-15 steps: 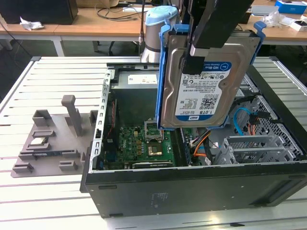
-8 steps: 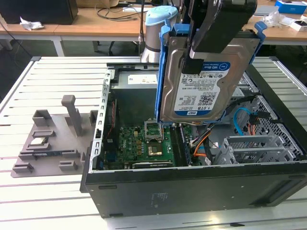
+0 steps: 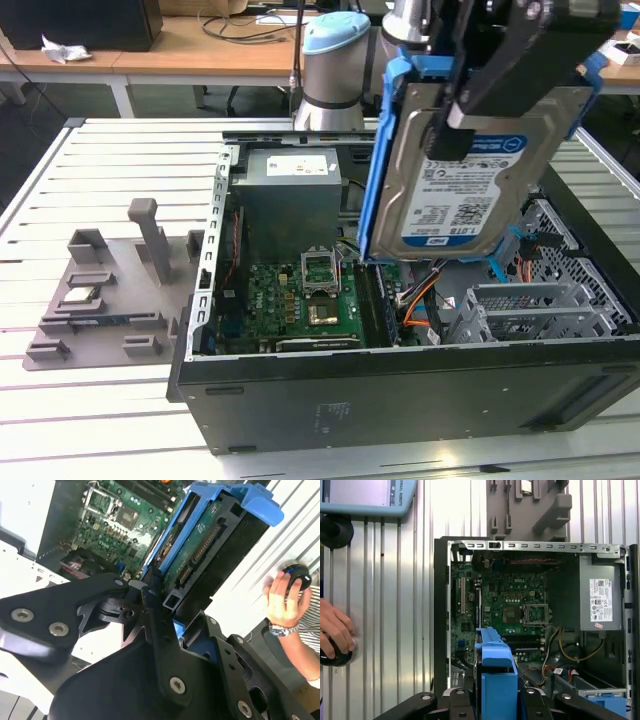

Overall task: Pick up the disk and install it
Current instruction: 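Pick up the disk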

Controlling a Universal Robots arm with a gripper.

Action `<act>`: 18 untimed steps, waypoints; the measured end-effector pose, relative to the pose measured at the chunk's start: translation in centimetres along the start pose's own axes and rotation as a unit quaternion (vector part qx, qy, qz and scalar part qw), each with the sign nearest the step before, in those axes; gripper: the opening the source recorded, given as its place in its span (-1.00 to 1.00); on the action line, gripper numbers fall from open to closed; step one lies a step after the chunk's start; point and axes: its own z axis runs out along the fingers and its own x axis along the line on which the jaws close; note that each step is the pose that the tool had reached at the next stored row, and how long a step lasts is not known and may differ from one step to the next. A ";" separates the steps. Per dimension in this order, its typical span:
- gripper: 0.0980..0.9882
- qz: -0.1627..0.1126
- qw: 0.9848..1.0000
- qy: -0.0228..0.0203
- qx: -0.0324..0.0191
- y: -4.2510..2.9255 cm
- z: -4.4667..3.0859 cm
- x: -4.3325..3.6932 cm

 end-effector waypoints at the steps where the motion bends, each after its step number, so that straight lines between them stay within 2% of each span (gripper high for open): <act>1: -0.39 0.000 1.000 0.001 0.000 -0.37 -0.02 0.00; 3: -0.39 0.000 1.000 0.002 0.000 -1.09 -0.05 -0.01; 6: -0.39 0.000 1.000 0.002 -0.001 -2.71 -0.10 -0.03; 13: -0.39 -0.001 1.000 0.003 -0.001 -4.96 -0.11 -0.04; 18: -0.39 -0.001 1.000 0.005 -0.002 -6.03 -0.10 -0.04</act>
